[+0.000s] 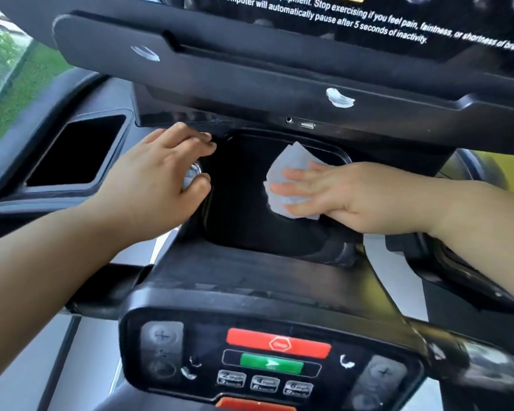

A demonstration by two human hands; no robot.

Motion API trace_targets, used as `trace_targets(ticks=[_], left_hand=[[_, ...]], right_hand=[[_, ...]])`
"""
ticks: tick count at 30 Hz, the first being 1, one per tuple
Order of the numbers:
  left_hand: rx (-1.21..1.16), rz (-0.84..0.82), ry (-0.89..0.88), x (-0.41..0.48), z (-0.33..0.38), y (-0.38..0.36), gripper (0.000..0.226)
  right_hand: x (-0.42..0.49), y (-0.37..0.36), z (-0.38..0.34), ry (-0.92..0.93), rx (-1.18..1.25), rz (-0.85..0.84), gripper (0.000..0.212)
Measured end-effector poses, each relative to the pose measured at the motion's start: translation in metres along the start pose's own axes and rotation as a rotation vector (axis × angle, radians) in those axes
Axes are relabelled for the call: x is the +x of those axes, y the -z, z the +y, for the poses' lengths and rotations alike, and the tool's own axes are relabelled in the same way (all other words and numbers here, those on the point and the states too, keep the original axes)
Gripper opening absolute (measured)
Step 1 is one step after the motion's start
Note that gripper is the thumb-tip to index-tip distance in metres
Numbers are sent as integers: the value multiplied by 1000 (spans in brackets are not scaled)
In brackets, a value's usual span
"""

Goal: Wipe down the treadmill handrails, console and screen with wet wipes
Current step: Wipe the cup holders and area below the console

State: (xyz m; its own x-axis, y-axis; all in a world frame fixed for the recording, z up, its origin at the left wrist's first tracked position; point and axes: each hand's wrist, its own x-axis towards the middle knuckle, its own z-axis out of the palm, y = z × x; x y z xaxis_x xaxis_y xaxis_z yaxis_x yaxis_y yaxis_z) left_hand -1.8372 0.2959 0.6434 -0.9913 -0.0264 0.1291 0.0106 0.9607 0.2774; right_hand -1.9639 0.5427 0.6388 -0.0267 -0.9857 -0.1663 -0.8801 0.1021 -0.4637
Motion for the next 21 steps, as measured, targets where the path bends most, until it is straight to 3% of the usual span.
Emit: trace_targets(ticks=[5,12,15,21], left_hand=[[21,-31,30,-1,4,1,60],[144,-124,52,0,21,4,60],[174,-118,72,0,25,2,49],[147,-92,115,1,27,2,51]], right_hand=[[-25,0,-14,17,14,-30,44],[-27,5,-13,-129,-86,61,41],[-34,13,-18,-117,-37,93,33],[-18,26,-13,-234,-7,116,14]])
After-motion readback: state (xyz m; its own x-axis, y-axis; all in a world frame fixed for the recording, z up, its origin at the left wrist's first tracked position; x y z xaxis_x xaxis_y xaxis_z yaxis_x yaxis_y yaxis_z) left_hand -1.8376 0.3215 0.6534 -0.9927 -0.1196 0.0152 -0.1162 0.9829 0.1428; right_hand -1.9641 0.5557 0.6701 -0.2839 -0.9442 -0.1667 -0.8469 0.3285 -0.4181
